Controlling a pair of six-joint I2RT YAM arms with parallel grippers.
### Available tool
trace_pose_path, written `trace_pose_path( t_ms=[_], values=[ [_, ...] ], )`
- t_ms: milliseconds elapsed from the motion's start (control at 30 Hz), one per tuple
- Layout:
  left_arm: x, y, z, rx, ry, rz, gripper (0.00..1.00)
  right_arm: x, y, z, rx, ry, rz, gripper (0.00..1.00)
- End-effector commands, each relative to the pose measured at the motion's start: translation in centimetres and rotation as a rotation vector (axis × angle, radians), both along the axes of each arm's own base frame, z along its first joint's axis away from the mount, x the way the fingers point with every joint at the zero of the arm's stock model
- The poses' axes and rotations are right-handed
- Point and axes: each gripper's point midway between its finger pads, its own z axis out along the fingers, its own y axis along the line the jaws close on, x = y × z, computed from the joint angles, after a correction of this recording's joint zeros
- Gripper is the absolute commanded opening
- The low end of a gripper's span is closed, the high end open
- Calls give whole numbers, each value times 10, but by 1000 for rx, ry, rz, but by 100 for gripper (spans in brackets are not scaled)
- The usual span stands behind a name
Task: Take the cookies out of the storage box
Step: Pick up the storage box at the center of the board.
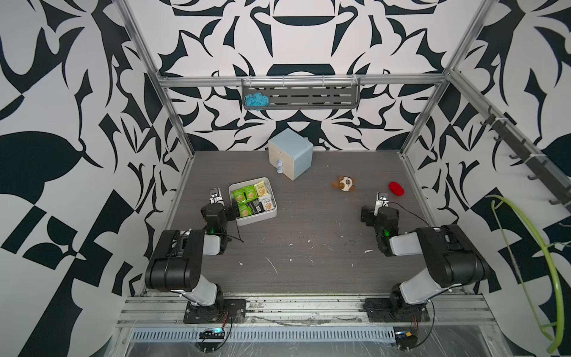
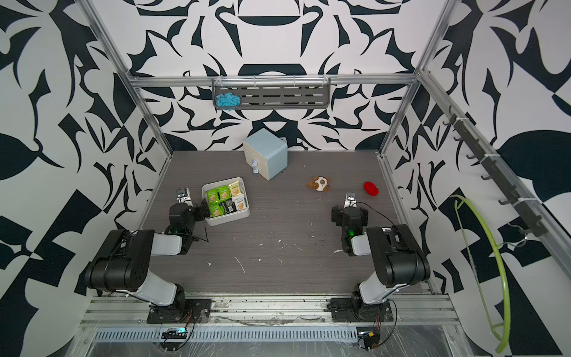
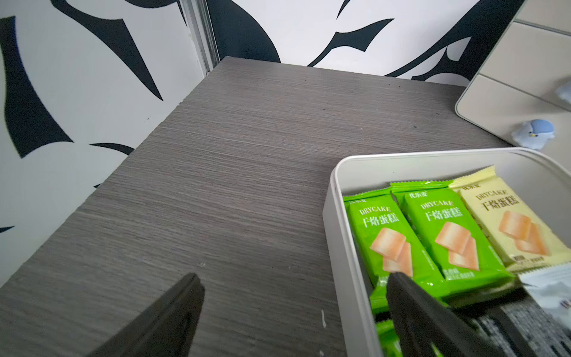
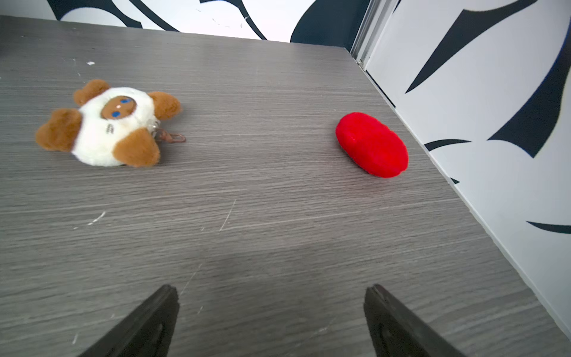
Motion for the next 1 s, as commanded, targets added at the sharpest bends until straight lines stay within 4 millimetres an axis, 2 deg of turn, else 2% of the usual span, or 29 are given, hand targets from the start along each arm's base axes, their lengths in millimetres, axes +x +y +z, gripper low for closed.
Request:
trace_pose_path(
  t_ms=[0,533,600,700,833,967],
  values=[
    [1,-1,5,8,-17,-9,99,11,2,21,17,-65,10,99],
    [2,-2,7,9,-23,-10,99,11,4,21,22,-64,25,99],
    [2,-2,9,8,-31,-10,99,12,4,24,15,-72,26,95],
    [5,3,23,11,-12,29,99,7,-4,38,15,-88,-22,93],
    [4,9,39,-30,149,92,99,-5,-13,70,15,-79,-117,91],
    [-11,4,47,-176,280,165,99,-20,-5,92,163,-11,-154,89]
  ],
)
